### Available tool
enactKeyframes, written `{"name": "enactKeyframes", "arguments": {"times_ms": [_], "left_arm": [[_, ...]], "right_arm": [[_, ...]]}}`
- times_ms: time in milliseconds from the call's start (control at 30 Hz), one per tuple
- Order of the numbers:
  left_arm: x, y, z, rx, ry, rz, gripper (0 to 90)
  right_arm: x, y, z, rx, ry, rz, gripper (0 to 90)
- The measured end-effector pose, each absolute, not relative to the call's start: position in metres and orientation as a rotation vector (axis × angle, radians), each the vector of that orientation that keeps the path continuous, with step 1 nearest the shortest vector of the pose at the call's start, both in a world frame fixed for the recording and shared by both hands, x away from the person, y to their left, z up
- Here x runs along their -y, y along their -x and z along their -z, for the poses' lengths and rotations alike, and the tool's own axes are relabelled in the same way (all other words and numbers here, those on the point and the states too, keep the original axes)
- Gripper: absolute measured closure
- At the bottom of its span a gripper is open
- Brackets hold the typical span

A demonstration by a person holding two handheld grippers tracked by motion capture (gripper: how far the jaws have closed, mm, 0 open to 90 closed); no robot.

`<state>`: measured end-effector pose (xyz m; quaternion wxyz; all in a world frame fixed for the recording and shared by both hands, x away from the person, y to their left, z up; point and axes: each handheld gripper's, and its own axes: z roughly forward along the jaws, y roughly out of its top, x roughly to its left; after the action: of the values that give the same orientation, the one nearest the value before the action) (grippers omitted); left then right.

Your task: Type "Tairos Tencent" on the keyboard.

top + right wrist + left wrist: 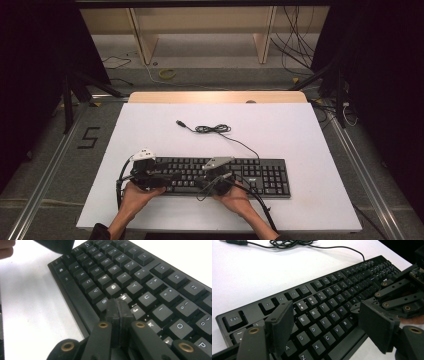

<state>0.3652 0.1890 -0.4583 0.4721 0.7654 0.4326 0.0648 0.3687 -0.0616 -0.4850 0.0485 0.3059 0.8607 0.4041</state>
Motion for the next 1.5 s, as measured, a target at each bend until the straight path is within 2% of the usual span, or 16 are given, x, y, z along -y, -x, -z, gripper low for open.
{"name": "enactKeyframes", "arguments": {"times_ms": [333, 533, 967, 1500], "left_arm": [[-0.19, -0.367, 0.46, -1.059, -1.88, -0.161, 28.6], [-0.189, -0.367, 0.46, -1.056, -1.884, -0.164, 28.9], [-0.188, -0.368, 0.46, -1.045, -1.882, -0.164, 28.5], [-0.187, -0.369, 0.459, -1.031, -1.888, -0.162, 28.8]], "right_arm": [[0.068, -0.369, 0.477, -2.594, -0.962, -1.286, 90.0], [0.08, -0.368, 0.469, -2.557, -0.976, -1.344, 86.8], [0.107, -0.367, 0.458, -2.491, -1.033, -1.408, 66.8], [0.127, -0.36, 0.453, -2.461, -1.043, -1.439, 49.5]]}}
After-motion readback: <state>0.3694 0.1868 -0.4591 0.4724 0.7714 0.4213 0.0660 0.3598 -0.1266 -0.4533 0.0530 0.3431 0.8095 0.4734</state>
